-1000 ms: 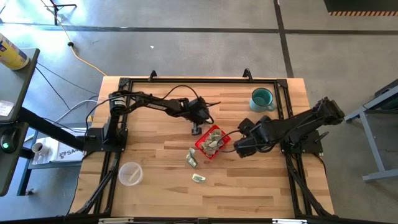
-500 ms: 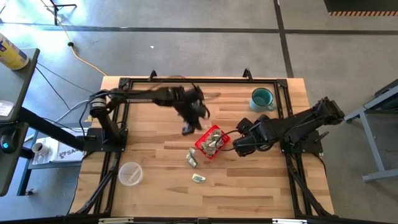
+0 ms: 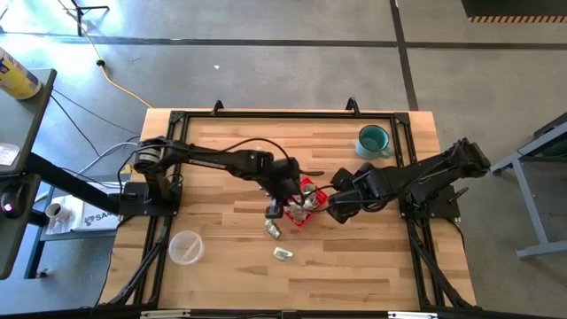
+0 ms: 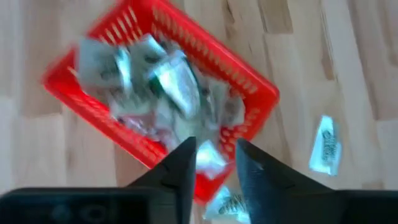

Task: Pick and place items into bin
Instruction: Put the white stevia pack into the red bin, then put the top white stevia pack into the red bin

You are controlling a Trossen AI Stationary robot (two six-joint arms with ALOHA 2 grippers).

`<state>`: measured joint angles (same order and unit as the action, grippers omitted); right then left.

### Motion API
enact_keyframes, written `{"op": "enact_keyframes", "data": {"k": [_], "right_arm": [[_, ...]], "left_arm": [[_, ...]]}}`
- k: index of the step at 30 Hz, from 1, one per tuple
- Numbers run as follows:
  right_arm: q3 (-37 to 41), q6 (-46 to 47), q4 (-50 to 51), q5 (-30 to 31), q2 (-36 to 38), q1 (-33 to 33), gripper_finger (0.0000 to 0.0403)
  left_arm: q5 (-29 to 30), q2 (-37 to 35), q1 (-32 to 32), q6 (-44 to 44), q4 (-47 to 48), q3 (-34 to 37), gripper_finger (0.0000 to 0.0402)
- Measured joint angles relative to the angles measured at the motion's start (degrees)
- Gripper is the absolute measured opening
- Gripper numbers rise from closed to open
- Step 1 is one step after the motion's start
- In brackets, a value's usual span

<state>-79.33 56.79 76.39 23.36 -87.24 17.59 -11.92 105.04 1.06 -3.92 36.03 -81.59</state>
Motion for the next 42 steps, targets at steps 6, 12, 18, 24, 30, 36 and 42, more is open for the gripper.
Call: {"op": "enact_keyframes", "data": {"k": [6,12,18,24,30,36,42], "right_arm": [[-0.02,1.14,0.39,0.51,-0.02,1.71,0.0314],[-0.02,1.89,1.73,0.5,-0.02,1.7,0.0314],[-0.02,2.76,2.44,0.91,-0.02,1.76,0.0314],[-0.02,2.7,2.61,3.25,-0.02,0.91,0.0314],[0.99,3.46,0.5,3.08,0.03,0.37,0.0314],[4.65,1.39,-11.22,1.71,6.39,-0.04,0.0314],[3.79,2.16,-11.77,5.67,19.52,-0.87,0.0314]], "left_arm": [[-0.19,-1.02,-0.08,0.74,-2.67,0.15,0.0205],[16.55,-5.05,2.77,-3.8,12.68,-0.42,0.0227],[9.18,-4.57,20.85,13.77,19.89,2.09,0.022],[3.83,-4.27,31.84,26.59,3.32,10.13,0.02],[6.75,0.25,32.2,26.27,1.8,12.07,0.0203],[6.44,4.79,32.02,28.18,-0.47,11.78,0.0208],[6.53,4.93,32.07,27.74,-0.49,11.83,0.0199]]}}
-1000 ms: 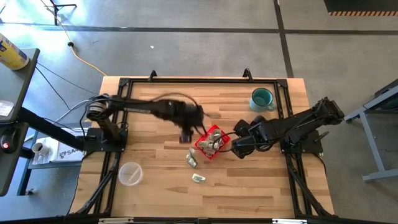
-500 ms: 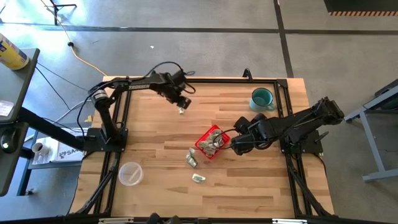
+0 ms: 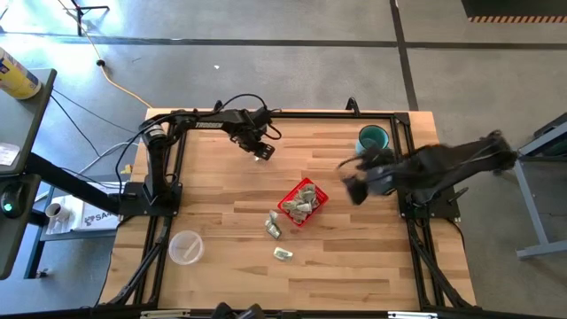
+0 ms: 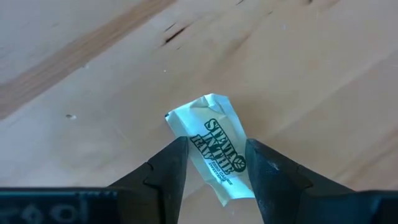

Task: Pick and place items into bin
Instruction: Put the top white stevia pack into the red bin

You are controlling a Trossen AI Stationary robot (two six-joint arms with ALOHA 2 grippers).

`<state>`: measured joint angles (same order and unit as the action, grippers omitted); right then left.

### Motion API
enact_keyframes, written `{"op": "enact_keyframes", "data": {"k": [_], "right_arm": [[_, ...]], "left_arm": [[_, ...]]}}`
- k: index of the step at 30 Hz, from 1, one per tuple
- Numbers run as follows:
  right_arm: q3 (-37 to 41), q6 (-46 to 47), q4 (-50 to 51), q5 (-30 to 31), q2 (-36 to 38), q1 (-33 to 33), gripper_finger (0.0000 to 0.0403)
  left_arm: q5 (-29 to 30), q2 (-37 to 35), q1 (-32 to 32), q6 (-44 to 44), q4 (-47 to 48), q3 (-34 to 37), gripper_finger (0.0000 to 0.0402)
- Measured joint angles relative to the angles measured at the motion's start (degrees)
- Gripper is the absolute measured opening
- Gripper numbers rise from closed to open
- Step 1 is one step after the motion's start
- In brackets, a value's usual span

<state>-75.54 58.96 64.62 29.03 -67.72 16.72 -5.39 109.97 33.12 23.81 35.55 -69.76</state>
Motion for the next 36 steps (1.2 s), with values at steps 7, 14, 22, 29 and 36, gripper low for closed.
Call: {"op": "enact_keyframes", "data": {"k": [7,14,22,29,36], "right_arm": [[5.58,-20.94,-27.51,4.55,9.45,4.36,0.0314],[40.33,-28.21,-90.55,-33.37,14.5,-6.01,0.0314],[50.25,-29.2,-92.59,-49.43,18.83,-24.66,0.0314],[57.25,-29.68,-90.24,-47.19,26.92,-26.68,0.0314],[65.44,-30.9,-97.52,-36.7,31.98,-19.35,0.0314]], "left_arm": [[-0.04,0.07,0.02,0.48,-0.13,0.04,0.0189],[-0.4,0.1,0.02,0.68,-0.65,0.15,0.0188],[-0.81,0.15,0.04,1.53,-0.8,0.17,0.0188],[-0.19,0.18,-0.02,1.57,-0.94,0.2,0.0188],[-0.24,0.2,-0.04,2.24,-0.83,0.17,0.0188]]}}
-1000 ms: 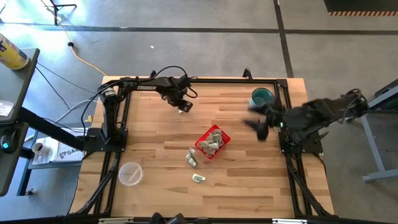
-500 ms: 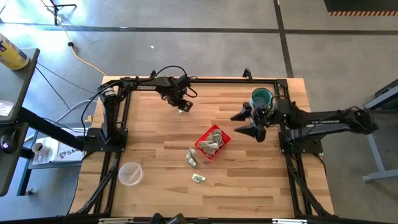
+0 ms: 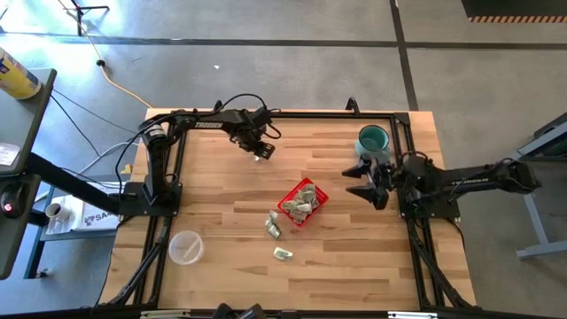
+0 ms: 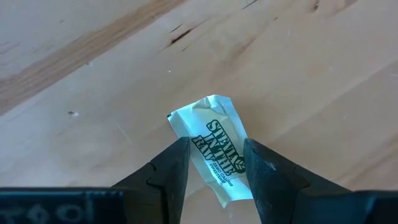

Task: Pick and place items into bin
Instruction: Put the top white stevia pack into the red bin

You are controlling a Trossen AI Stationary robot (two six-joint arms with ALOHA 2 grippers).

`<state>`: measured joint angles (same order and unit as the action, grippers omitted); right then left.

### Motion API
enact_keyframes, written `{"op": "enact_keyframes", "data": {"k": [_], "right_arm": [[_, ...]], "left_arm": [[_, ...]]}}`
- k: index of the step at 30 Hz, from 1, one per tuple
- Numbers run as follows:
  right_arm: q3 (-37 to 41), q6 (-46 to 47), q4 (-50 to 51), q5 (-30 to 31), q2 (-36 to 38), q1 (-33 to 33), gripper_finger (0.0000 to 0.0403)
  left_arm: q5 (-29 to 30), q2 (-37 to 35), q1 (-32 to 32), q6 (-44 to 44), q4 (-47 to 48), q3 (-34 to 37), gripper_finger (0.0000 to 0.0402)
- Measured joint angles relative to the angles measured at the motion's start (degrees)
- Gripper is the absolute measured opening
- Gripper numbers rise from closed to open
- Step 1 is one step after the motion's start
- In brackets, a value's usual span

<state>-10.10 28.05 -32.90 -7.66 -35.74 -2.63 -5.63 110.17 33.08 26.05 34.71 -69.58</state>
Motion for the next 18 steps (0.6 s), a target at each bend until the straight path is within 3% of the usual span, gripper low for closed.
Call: {"op": "enact_keyframes", "data": {"k": [4,8,12,18], "right_arm": [[4.92,1.54,1.36,0.93,3.28,-0.67,0.0314],[9.43,4.07,0.16,-4.79,8.29,-2.52,0.0314],[9.24,3.05,6.84,-7.28,13.17,-3.82,0.0314],[9.19,1.97,16.19,-2.19,16.43,-3.85,0.0314]], "left_arm": [[0.0,0.02,0.02,0.91,-0.29,0.02,0.0188],[0.04,0.02,0.02,2.96,-0.8,0.07,0.0188],[0.07,0.04,0.01,3.17,-1.5,0.09,0.0185],[2.17,0.07,-0.13,4.44,-1.25,0.09,0.0126]]}}
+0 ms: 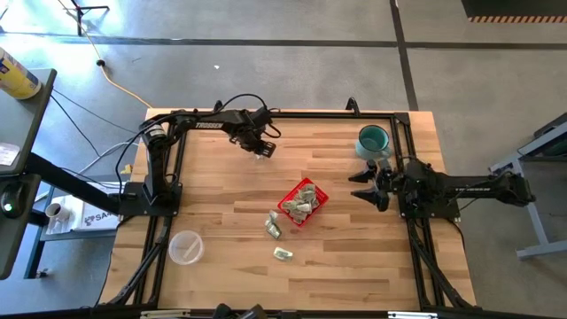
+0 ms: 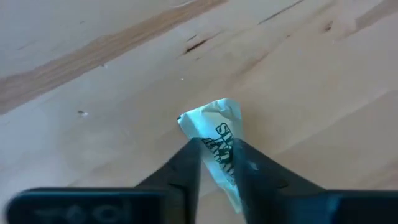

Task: Pick and place items into bin
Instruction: Put the top white stevia pack into the red bin

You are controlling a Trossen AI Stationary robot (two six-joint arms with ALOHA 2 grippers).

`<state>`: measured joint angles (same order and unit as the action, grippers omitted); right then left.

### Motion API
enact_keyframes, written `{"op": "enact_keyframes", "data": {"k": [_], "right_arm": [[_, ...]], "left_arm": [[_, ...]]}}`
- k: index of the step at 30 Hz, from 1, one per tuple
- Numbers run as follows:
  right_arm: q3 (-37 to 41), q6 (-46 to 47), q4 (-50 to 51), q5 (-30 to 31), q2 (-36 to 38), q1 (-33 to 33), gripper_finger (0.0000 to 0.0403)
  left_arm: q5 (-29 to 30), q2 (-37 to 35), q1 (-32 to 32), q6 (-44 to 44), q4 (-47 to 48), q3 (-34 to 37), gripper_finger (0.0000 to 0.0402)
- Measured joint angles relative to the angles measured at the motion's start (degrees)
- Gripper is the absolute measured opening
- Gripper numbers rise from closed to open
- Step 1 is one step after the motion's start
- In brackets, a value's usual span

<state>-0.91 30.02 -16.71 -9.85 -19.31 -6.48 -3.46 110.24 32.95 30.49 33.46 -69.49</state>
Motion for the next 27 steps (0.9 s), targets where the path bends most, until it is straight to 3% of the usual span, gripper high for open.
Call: {"op": "enact_keyframes", "data": {"k": [7,14,18,27], "right_arm": [[0.0,-0.17,7.68,0.51,-0.15,-0.02,0.0314],[0.0,-0.23,10.92,0.51,-0.15,-0.02,0.0314],[0.0,-0.36,11.73,1.05,0.62,1.07,0.0314],[-0.15,-0.48,15.61,3.31,14.48,9.93,0.0314]], "left_arm": [[1.05,-0.06,0.0,0.18,0.25,-0.13,0.0022],[1.96,-0.75,-0.88,1.23,0.32,-0.02,0.0045],[2.24,-0.83,-1.22,1.02,0.34,-0.08,0.0026],[2.81,-3.9,-5.94,2.59,1.35,-0.11,0.0027]]}}
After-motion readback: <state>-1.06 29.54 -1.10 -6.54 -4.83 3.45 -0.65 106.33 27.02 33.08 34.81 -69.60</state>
